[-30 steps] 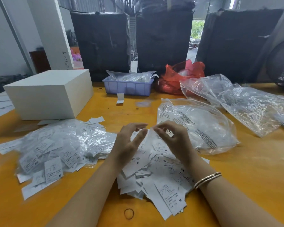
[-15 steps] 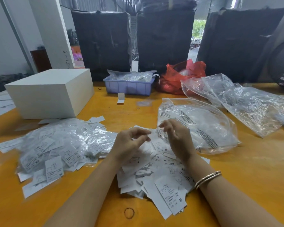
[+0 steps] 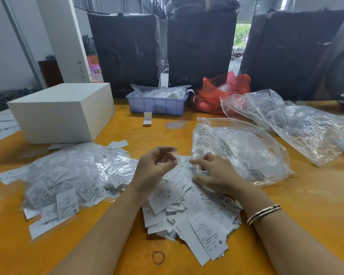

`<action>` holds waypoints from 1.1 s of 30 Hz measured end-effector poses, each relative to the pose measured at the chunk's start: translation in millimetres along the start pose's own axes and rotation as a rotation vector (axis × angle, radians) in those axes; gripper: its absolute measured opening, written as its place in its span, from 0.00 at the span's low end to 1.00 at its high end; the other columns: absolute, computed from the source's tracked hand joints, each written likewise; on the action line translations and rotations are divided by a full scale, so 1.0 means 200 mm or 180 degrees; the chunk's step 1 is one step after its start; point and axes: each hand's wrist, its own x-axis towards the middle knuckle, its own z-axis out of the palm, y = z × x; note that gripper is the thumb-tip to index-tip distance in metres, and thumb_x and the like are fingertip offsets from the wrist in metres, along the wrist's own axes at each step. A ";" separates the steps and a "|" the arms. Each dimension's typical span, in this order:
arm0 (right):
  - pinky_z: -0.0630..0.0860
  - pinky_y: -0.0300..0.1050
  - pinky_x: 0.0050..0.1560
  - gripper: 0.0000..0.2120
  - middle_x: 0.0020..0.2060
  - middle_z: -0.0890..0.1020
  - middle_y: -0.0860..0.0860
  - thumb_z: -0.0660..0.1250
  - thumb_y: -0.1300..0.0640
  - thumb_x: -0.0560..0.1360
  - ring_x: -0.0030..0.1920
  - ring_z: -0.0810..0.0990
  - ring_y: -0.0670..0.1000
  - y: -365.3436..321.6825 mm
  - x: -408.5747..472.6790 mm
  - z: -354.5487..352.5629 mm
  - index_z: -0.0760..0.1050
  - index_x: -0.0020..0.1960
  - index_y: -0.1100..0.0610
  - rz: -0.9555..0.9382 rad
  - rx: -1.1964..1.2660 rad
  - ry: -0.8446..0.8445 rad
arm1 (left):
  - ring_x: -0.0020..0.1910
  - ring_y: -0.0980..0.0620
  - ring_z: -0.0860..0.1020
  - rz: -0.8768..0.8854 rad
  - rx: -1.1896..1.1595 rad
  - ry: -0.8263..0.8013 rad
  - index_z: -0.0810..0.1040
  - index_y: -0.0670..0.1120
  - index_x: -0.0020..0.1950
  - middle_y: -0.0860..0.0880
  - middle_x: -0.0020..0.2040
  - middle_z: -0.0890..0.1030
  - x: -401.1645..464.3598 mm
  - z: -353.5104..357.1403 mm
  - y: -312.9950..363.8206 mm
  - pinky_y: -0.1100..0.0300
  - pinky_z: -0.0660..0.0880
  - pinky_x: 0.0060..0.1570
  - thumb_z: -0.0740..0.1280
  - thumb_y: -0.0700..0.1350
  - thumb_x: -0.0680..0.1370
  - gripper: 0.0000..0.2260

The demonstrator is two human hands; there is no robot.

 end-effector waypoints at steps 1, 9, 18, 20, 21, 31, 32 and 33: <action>0.59 0.52 0.62 0.22 0.56 0.68 0.46 0.59 0.39 0.75 0.57 0.65 0.47 0.00 0.00 0.00 0.64 0.69 0.38 0.0002 -0.0064 -0.0089 | 0.50 0.52 0.80 0.0018 0.0055 -0.0018 0.80 0.52 0.51 0.54 0.40 0.82 0.00 0.00 0.00 0.61 0.77 0.52 0.72 0.36 0.72 0.14; 0.62 0.49 0.60 0.09 0.51 0.70 0.43 0.65 0.43 0.73 0.55 0.68 0.45 -0.01 0.00 -0.01 0.70 0.50 0.43 -0.0016 0.0356 0.0035 | 0.44 0.59 0.81 0.0173 0.0493 0.0042 0.80 0.52 0.47 0.56 0.41 0.84 -0.01 0.01 0.00 0.66 0.77 0.47 0.68 0.40 0.76 0.07; 0.71 0.33 0.34 0.04 0.33 0.78 0.47 0.68 0.60 0.74 0.33 0.74 0.45 -0.03 -0.03 -0.04 0.76 0.41 0.54 0.0108 0.2263 0.0962 | 0.41 0.60 0.79 0.0289 0.0721 0.0189 0.80 0.51 0.42 0.55 0.39 0.82 -0.01 0.00 -0.01 0.66 0.76 0.43 0.73 0.41 0.73 0.05; 0.73 0.34 0.32 0.04 0.33 0.79 0.49 0.67 0.63 0.75 0.31 0.76 0.46 -0.05 -0.04 -0.06 0.76 0.42 0.56 0.0162 0.3266 0.1371 | 0.40 0.63 0.78 0.0337 0.0714 0.0255 0.80 0.51 0.43 0.56 0.40 0.82 -0.01 0.00 0.00 0.69 0.75 0.42 0.72 0.41 0.73 0.06; 0.73 0.33 0.32 0.04 0.33 0.81 0.49 0.66 0.64 0.75 0.31 0.78 0.46 -0.06 -0.04 -0.07 0.75 0.43 0.57 0.0187 0.3720 0.1535 | 0.39 0.63 0.78 0.0364 0.0719 0.0294 0.79 0.51 0.43 0.56 0.40 0.81 -0.01 0.00 0.00 0.70 0.74 0.41 0.72 0.41 0.73 0.06; 0.73 0.34 0.34 0.03 0.37 0.85 0.51 0.67 0.63 0.75 0.37 0.84 0.50 -0.22 -0.05 -0.07 0.77 0.44 0.56 -0.0031 0.4403 0.1746 | 0.40 0.66 0.77 0.0743 0.1069 0.0620 0.78 0.48 0.47 0.56 0.42 0.80 0.00 0.00 0.00 0.71 0.74 0.43 0.72 0.38 0.72 0.07; 0.73 0.34 0.33 0.03 0.36 0.84 0.51 0.67 0.62 0.75 0.36 0.83 0.50 -0.23 -0.05 -0.06 0.76 0.43 0.57 -0.0014 0.4427 0.1760 | 0.41 0.66 0.77 0.0753 0.1073 0.0623 0.78 0.48 0.46 0.56 0.42 0.80 0.00 -0.01 0.00 0.72 0.74 0.44 0.72 0.38 0.72 0.07; 0.73 0.34 0.33 0.03 0.36 0.84 0.51 0.67 0.62 0.75 0.36 0.83 0.50 -0.23 -0.05 -0.06 0.75 0.43 0.57 0.0014 0.4447 0.1772 | 0.41 0.66 0.77 0.0748 0.1051 0.0620 0.78 0.49 0.46 0.55 0.42 0.80 0.00 -0.01 0.00 0.72 0.74 0.44 0.72 0.38 0.72 0.08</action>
